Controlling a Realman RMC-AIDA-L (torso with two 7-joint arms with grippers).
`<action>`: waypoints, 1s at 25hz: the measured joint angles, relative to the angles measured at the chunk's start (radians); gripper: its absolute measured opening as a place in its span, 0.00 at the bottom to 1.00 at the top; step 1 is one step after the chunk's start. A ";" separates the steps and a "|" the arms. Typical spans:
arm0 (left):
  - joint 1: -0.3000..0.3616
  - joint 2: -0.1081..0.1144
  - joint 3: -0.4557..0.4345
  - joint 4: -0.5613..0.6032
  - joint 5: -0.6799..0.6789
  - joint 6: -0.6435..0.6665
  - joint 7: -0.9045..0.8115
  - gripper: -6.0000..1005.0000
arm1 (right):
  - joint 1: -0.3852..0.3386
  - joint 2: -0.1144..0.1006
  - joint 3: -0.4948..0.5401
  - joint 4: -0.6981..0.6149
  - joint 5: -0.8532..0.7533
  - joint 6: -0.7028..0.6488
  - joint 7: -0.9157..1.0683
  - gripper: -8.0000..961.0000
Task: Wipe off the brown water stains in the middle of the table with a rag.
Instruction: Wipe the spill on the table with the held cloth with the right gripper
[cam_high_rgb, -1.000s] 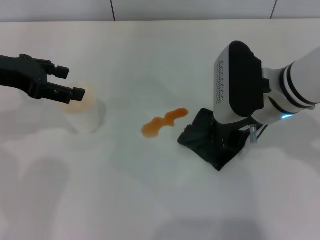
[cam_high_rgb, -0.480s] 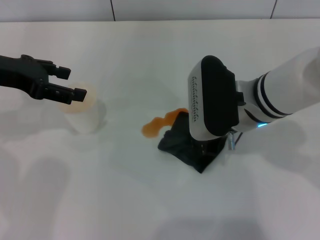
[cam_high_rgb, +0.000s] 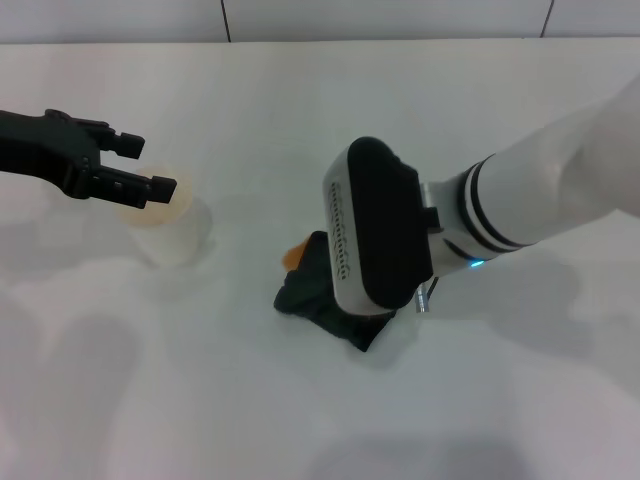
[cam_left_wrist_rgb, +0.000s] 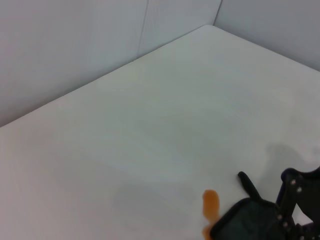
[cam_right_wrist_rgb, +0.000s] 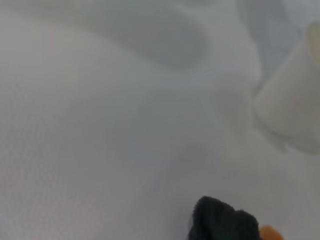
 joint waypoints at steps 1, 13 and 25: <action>-0.001 0.000 0.000 0.000 0.000 0.000 0.000 0.88 | 0.002 0.000 -0.007 -0.001 0.000 0.003 0.002 0.12; -0.007 -0.002 0.000 -0.002 0.000 0.000 -0.001 0.88 | 0.023 0.000 -0.125 -0.038 0.002 0.051 0.005 0.12; -0.010 -0.003 0.000 -0.003 0.001 0.000 -0.002 0.88 | 0.064 0.000 -0.121 0.053 -0.016 0.204 0.044 0.12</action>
